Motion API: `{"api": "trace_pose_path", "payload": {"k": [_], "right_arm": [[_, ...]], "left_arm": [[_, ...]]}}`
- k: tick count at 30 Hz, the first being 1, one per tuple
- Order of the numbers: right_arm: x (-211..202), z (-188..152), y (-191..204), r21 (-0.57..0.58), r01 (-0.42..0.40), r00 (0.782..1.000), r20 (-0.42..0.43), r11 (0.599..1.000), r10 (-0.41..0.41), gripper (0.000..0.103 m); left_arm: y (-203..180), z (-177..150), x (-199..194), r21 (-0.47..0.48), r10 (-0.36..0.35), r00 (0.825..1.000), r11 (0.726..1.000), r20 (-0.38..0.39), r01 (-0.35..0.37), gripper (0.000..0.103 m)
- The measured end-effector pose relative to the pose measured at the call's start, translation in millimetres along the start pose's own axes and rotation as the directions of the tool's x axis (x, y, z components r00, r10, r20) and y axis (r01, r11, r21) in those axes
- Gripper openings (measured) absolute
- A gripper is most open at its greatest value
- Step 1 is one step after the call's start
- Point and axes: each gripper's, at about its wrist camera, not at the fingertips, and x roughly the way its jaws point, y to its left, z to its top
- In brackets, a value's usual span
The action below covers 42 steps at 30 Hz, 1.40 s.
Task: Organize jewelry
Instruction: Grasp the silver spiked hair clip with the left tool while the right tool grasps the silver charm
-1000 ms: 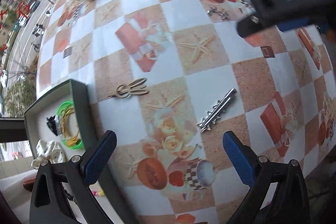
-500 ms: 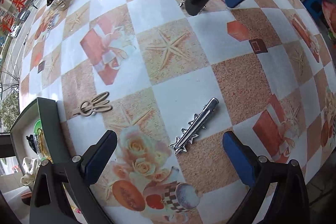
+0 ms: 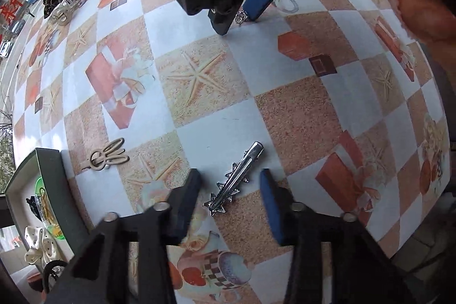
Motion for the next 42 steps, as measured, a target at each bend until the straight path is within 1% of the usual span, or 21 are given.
{"api": "trace_pose_path", "payload": {"k": [2, 4, 7, 11, 14, 18, 19, 21, 24, 27, 29, 34, 42], "right_arm": [[-0.1, 0.4, 1.1, 0.006, 0.003, 1.0, 0.001, 1.0, -0.003, 0.02], [-0.2, -0.3, 3.8, 0.01, 0.01, 1.0, 0.003, 1.0, -0.01, 0.016], [-1.7, -3.2, 1.2, 0.013, 0.007, 1.0, 0.01, 1.0, -0.007, 0.016], [-9.2, -15.8, -7.4, 0.03, -0.024, 1.0, 0.018, 0.999, 0.023, 0.016], [-17.7, -28.8, -8.6, 0.031, -0.045, 0.999, 0.03, 0.998, 0.044, 0.016], [-23.0, -46.0, -11.8, 0.067, -0.082, 0.996, 0.029, 0.994, 0.08, 0.016], [-22.8, -52.2, -11.8, 0.079, -0.094, 0.995, 0.027, 0.992, 0.092, 0.016], [-23.5, -63.5, -12.5, 0.1, -0.109, 0.994, 0.023, 0.989, 0.108, 0.016], [-25.1, -78.8, -12.8, 0.123, -0.128, 0.992, 0.017, 0.984, 0.127, 0.016], [-25.6, -91.6, -12.4, 0.137, -0.13, 0.992, 0.011, 0.982, 0.129, 0.016], [-27.0, -95.4, -17.9, 0.147, -0.131, 0.991, 0.006, 0.98, 0.131, 0.016], [-33.5, -111.4, -12.4, 0.149, -0.119, 0.993, 0.0, 0.982, 0.12, 0.016], [-44.3, -110.9, 10.3, 0.121, -0.115, 0.993, 0.008, 0.986, 0.114, 0.016]], "left_arm": [[2.2, 0.8, -0.3, -0.012, -0.005, 1.0, 1.0, -0.005, 0.005, 0.028], [7.5, 0.4, -0.7, -0.027, -0.021, 1.0, 0.999, -0.009, 0.021, 0.026], [20.9, -1.8, -2.5, -0.065, -0.053, 0.998, 0.997, -0.015, 0.052, 0.026], [43.2, -8.2, -9.4, -0.156, -0.12, 0.993, 0.981, -0.008, 0.117, 0.026], [55.9, -12.2, -16.9, -0.186, -0.136, 0.991, 0.973, 0.006, 0.135, 0.026], [69.3, -19.2, -28.1, -0.208, -0.152, 0.988, 0.966, 0.02, 0.152, 0.026], [77.9, -10.9, -26.2, -0.212, -0.156, 0.988, 0.965, 0.022, 0.157, 0.026], [80.8, -11.7, -31.4, -0.223, -0.166, 0.986, 0.96, 0.028, 0.168, 0.026], [86.1, -12.4, -37.9, -0.231, -0.163, 0.986, 0.959, 0.037, 0.167, 0.026], [83.3, -30.5, -51.8, -0.229, -0.146, 0.988, 0.961, 0.045, 0.152, 0.026], [89.0, -34.9, -58.4, -0.234, -0.141, 0.989, 0.961, 0.052, 0.149, 0.026], [97.3, -48.8, -69.3, -0.251, -0.117, 0.991, 0.959, 0.068, 0.13, 0.026], [114.8, -69.7, -84.0, -0.286, -0.098, 0.991, 0.951, 0.086, 0.119, 0.026]]}}
